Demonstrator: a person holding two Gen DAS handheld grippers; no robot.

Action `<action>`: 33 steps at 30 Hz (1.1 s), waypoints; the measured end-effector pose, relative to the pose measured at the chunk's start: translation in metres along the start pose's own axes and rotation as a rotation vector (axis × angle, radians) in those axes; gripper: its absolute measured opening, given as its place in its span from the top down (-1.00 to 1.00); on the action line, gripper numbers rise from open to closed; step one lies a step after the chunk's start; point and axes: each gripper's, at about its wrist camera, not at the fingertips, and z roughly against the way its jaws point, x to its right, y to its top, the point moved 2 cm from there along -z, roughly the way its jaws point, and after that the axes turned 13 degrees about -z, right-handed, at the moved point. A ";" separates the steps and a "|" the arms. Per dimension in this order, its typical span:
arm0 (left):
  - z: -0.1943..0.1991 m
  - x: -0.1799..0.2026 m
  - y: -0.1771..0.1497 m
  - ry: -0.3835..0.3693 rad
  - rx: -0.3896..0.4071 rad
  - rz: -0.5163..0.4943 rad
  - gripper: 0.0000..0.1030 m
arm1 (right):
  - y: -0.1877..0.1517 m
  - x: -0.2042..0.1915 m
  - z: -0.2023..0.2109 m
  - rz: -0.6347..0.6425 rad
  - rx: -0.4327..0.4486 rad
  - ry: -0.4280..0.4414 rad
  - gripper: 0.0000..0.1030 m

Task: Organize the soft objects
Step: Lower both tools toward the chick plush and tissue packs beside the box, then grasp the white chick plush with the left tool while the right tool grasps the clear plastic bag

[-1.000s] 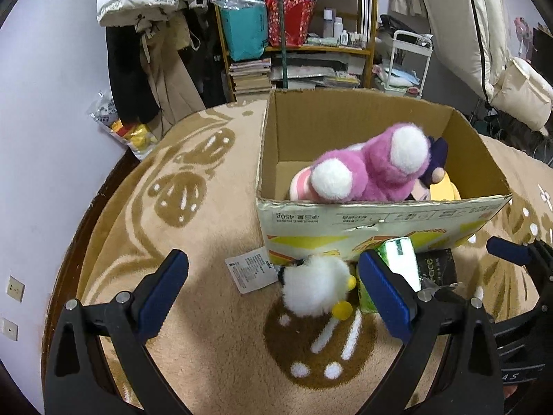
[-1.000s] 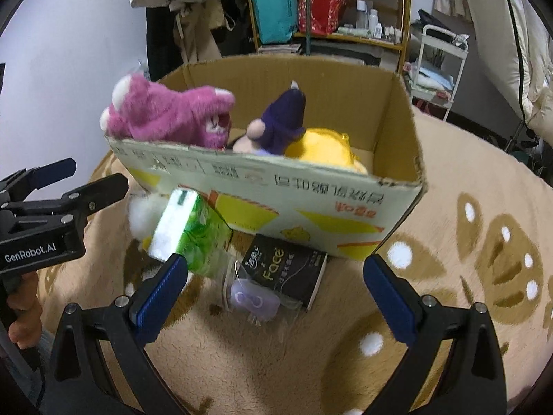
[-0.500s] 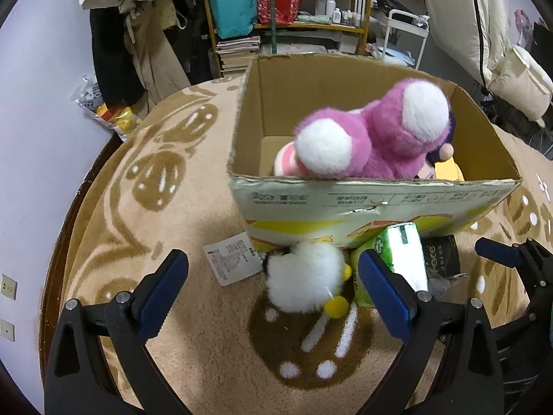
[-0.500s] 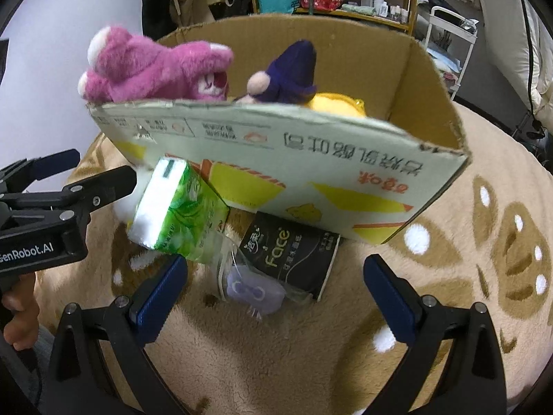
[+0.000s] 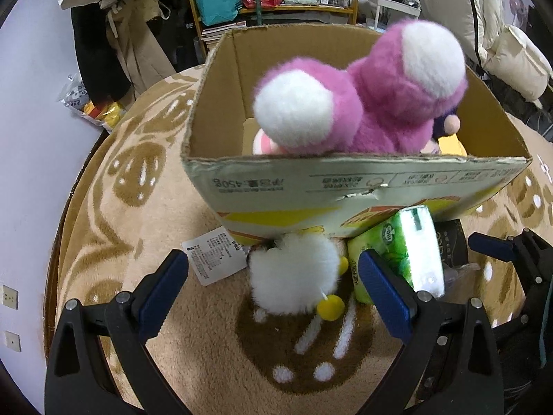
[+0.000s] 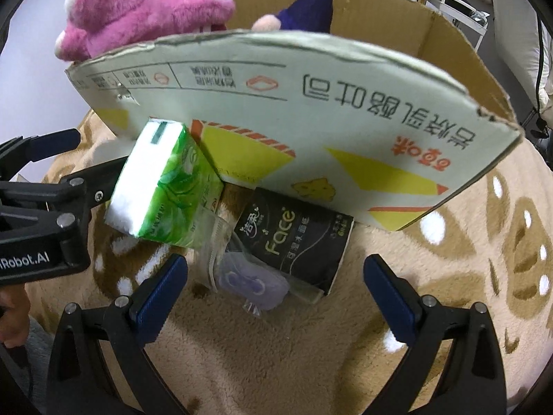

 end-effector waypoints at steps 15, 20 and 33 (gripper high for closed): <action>-0.011 0.001 0.000 0.004 -0.037 0.003 -0.90 | 0.007 0.002 -0.021 -0.068 -0.042 0.029 -1.00; -0.012 -0.004 -0.001 0.006 -0.037 0.015 -0.90 | 0.002 -0.001 -0.020 -0.061 -0.037 0.046 -1.00; -0.020 -0.013 -0.004 -0.026 -0.072 0.056 -0.47 | 0.005 -0.008 -0.021 -0.069 -0.022 0.070 -1.00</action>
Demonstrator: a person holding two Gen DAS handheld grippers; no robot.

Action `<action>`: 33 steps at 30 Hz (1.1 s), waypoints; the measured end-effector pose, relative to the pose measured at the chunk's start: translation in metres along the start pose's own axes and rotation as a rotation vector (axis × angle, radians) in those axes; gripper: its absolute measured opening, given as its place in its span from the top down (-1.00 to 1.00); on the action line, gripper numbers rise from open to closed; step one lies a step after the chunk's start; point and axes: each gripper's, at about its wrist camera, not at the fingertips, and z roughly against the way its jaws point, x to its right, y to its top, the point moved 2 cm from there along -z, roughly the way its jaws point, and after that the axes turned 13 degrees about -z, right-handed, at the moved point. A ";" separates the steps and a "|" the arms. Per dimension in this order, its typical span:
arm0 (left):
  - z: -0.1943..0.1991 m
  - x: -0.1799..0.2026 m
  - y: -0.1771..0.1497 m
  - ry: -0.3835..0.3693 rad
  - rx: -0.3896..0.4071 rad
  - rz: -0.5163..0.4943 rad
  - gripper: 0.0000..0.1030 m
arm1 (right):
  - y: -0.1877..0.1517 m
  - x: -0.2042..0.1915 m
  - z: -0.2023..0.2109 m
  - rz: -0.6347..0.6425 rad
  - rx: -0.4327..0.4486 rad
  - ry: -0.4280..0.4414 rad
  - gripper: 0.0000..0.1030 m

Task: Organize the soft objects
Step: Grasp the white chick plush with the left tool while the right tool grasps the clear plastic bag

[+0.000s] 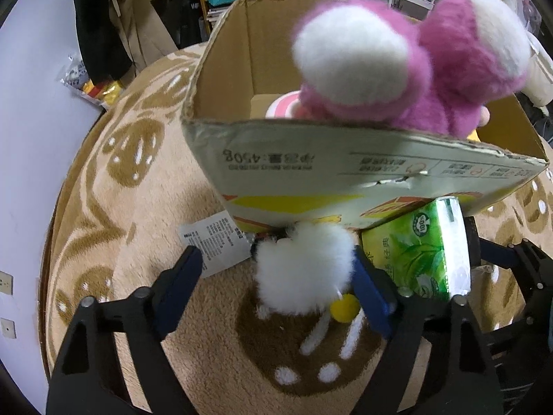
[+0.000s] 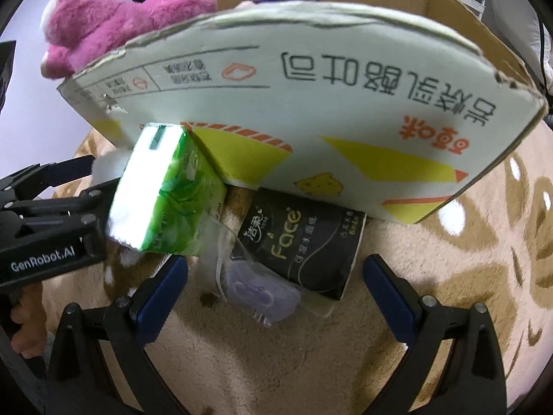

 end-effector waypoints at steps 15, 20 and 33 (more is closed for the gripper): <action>-0.006 -0.015 -0.006 -0.101 -0.020 0.098 0.13 | -0.003 -0.004 0.003 -0.007 0.003 -0.031 -0.76; -0.009 -0.017 -0.008 -0.110 -0.025 0.110 0.15 | -0.006 -0.006 0.004 -0.011 -0.008 -0.042 -0.75; -0.016 -0.021 -0.008 -0.136 -0.026 0.142 0.24 | -0.034 0.002 -0.008 -0.003 -0.025 -0.063 -0.73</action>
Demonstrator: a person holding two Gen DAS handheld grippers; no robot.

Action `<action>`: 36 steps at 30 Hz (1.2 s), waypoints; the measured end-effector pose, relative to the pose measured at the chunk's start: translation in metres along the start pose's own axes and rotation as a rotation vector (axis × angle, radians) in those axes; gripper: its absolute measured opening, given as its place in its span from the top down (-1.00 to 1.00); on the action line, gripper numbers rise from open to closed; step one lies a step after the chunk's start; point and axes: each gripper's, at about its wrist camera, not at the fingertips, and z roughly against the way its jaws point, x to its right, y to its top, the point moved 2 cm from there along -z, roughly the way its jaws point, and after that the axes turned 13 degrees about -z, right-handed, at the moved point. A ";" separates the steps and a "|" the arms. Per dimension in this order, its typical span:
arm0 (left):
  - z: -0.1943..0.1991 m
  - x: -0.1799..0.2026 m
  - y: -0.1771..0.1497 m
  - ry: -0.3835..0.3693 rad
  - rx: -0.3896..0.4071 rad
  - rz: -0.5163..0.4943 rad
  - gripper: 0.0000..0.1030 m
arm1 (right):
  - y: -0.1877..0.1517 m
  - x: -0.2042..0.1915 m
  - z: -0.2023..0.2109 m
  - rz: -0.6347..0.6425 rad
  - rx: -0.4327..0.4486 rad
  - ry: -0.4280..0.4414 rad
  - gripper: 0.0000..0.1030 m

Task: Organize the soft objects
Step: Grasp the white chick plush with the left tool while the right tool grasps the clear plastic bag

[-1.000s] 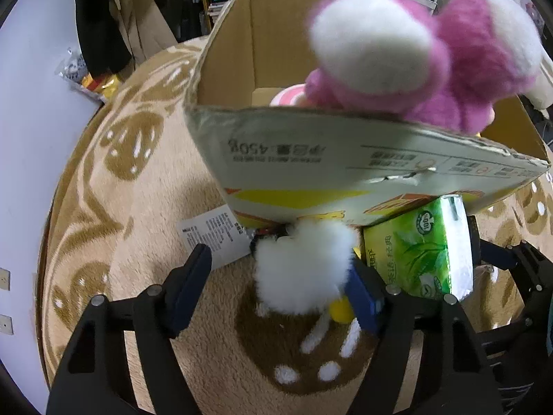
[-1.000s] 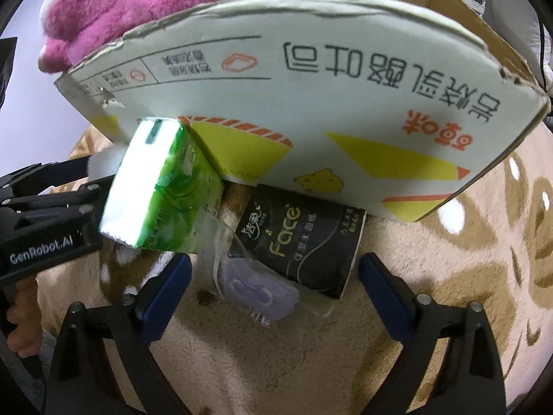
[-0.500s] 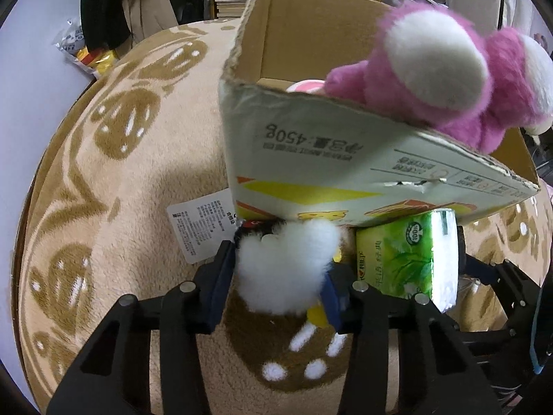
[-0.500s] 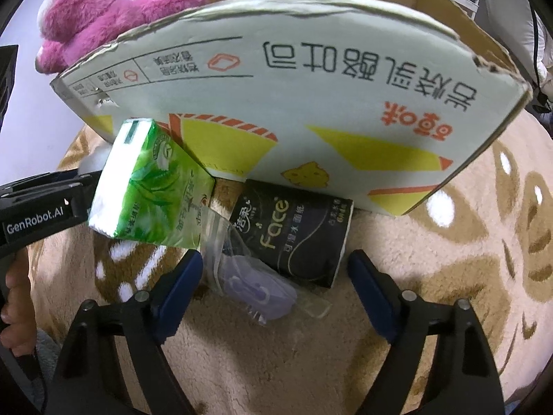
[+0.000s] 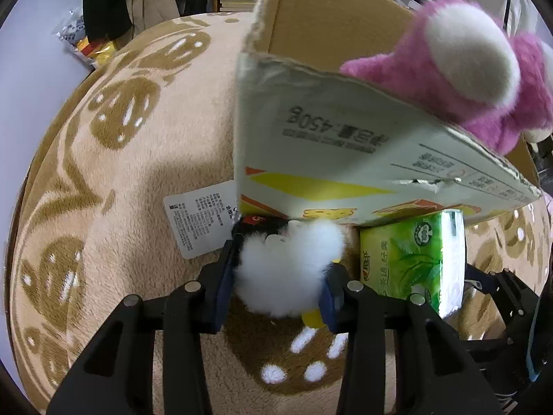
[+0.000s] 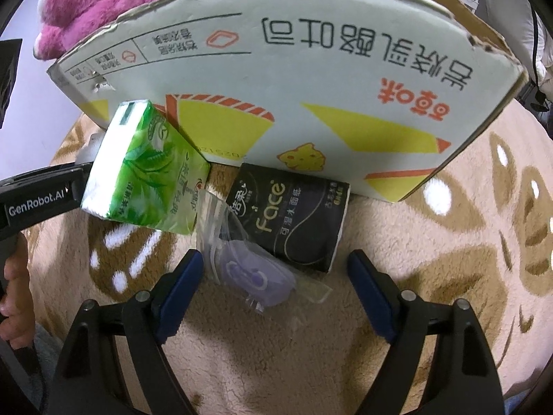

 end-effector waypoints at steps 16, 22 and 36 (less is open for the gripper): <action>0.015 0.010 -0.018 0.049 0.019 -0.006 0.38 | 0.004 0.005 0.008 -0.041 0.005 -0.017 -0.33; 0.024 0.016 -0.026 0.069 0.028 -0.006 0.41 | 0.008 0.018 0.011 -0.083 -0.014 0.008 -0.16; 0.079 0.025 -0.042 0.091 0.148 0.028 0.70 | 0.001 0.036 0.046 -0.096 0.013 0.066 0.71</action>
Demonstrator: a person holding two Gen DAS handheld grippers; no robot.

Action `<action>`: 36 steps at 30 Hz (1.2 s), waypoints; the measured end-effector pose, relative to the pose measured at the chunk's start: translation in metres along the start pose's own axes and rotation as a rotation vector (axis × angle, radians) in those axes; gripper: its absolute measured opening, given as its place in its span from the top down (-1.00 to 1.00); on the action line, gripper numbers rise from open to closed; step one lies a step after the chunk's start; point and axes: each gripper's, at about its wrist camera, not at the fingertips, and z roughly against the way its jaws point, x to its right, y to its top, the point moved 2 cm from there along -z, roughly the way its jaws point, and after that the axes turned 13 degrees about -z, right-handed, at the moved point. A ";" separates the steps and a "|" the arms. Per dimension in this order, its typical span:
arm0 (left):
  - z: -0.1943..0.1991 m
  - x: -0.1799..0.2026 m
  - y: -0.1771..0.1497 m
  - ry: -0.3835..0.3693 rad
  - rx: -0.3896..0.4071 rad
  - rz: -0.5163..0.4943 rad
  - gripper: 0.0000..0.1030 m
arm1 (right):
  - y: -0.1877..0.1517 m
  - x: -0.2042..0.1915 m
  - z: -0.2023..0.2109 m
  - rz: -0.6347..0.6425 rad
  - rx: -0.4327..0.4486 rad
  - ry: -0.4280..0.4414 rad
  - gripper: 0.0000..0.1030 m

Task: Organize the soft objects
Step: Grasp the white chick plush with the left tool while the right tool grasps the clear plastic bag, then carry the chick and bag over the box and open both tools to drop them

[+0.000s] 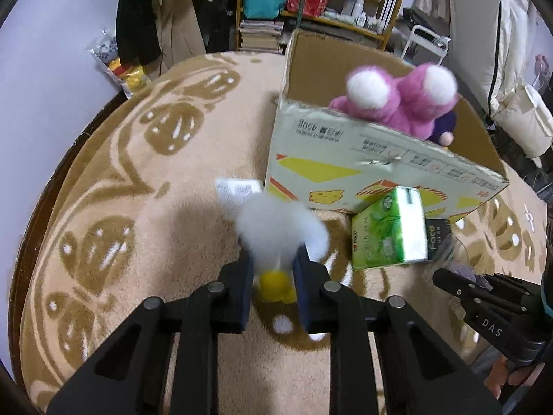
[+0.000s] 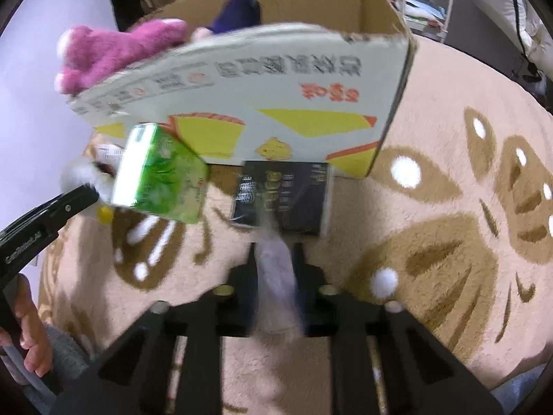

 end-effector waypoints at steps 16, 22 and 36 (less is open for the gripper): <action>-0.008 0.003 0.005 -0.062 0.011 -0.025 0.79 | 0.004 0.008 0.036 -0.010 0.086 0.039 0.72; -0.006 0.002 0.005 -0.049 0.023 -0.022 0.79 | 0.003 0.007 0.043 0.004 0.102 0.050 0.72; 0.051 0.021 0.012 -0.021 0.211 -0.094 0.80 | 0.003 -0.010 0.080 0.054 0.249 0.115 0.73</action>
